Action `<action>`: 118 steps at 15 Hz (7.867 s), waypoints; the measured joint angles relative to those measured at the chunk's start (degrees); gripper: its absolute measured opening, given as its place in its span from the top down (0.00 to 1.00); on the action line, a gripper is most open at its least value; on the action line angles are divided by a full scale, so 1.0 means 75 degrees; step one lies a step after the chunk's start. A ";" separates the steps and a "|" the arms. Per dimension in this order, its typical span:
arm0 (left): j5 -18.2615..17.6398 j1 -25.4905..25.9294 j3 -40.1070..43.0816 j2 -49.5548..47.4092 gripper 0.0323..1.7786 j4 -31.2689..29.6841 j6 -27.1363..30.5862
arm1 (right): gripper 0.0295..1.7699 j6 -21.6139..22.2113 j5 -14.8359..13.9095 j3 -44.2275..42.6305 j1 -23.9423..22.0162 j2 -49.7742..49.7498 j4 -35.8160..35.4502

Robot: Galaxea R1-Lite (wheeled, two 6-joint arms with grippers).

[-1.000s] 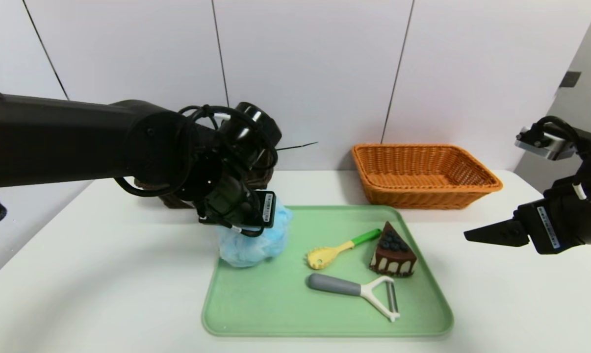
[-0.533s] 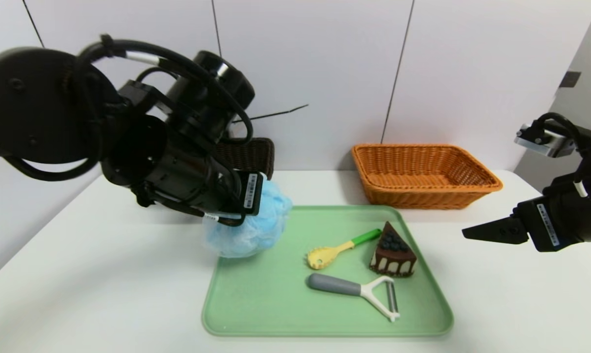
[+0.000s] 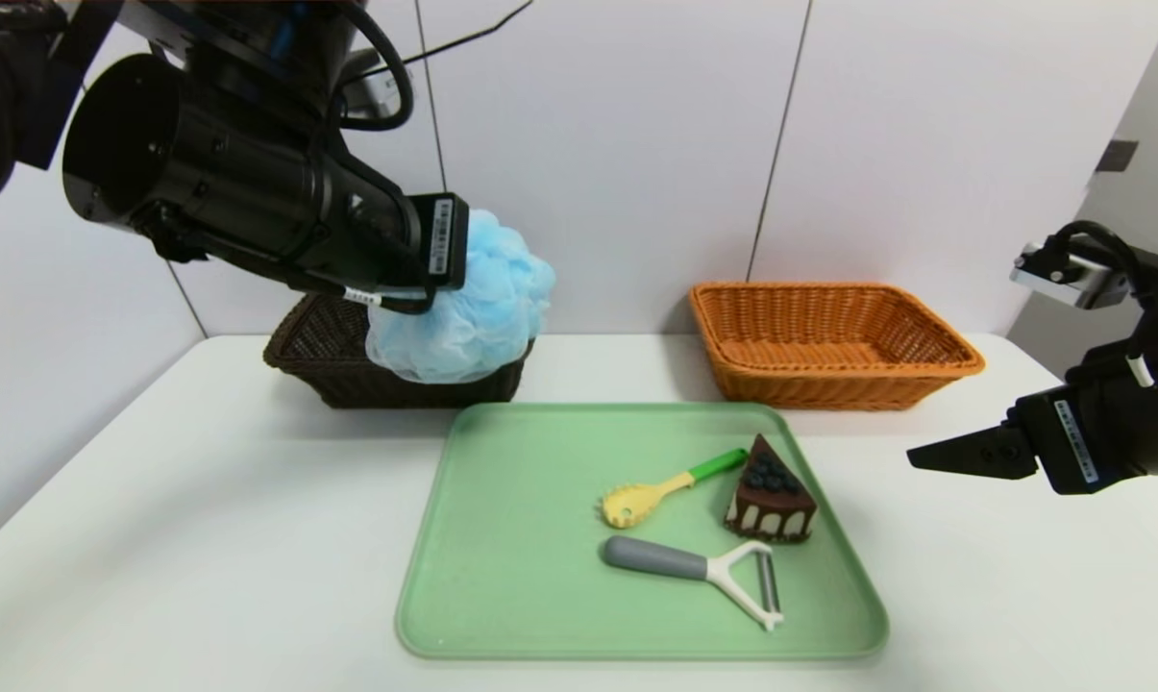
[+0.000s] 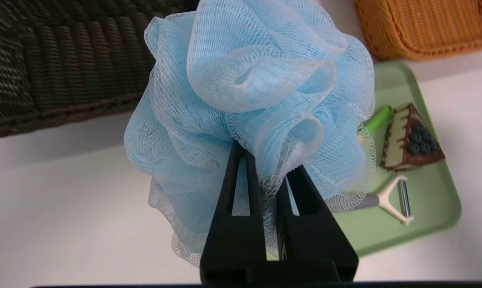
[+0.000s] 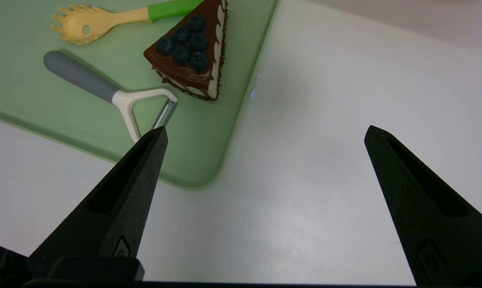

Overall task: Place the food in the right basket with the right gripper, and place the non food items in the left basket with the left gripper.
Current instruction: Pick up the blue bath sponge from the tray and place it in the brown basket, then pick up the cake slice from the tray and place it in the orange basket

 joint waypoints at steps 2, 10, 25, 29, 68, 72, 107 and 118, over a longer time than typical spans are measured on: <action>-0.0015 0.0597 -0.0481 0.0271 0.93 0.0003 0.0223 | 0.04 0.0003 0.0000 0.0026 -0.0003 -0.0029 0.0003; -0.0106 0.2646 -0.1341 0.1921 0.94 -0.0536 0.0933 | 0.04 0.0018 0.0000 0.0122 0.0000 -0.0067 0.0000; -0.0192 0.3374 -0.1362 0.2719 0.32 -0.0881 0.0959 | 0.04 0.0218 0.0007 0.0332 0.0000 -0.0306 0.0000; -0.0202 0.3356 -0.1356 0.2332 0.21 -0.0816 0.0954 | 0.04 0.0213 0.0010 0.0335 0.0000 -0.0315 -0.0008; -0.0190 -0.0819 0.1937 -0.0390 0.05 0.0772 -0.1211 | 0.04 0.1596 -0.0785 -0.1172 0.1692 0.2955 -0.0151; -0.0187 -0.0868 0.1949 -0.0387 0.05 0.0772 -0.1211 | 0.04 0.1586 -0.0790 -0.1308 0.1736 0.3521 -0.0353; -0.0169 -0.0938 0.1931 -0.0493 0.05 0.0761 -0.1214 | 0.56 0.1601 -0.1668 -0.2932 0.0853 0.2762 -0.1425; -0.0143 -0.0985 0.1929 -0.0497 0.05 0.0749 -0.1211 | 0.56 0.1575 -0.1968 -0.3742 -0.0219 0.5036 -0.3186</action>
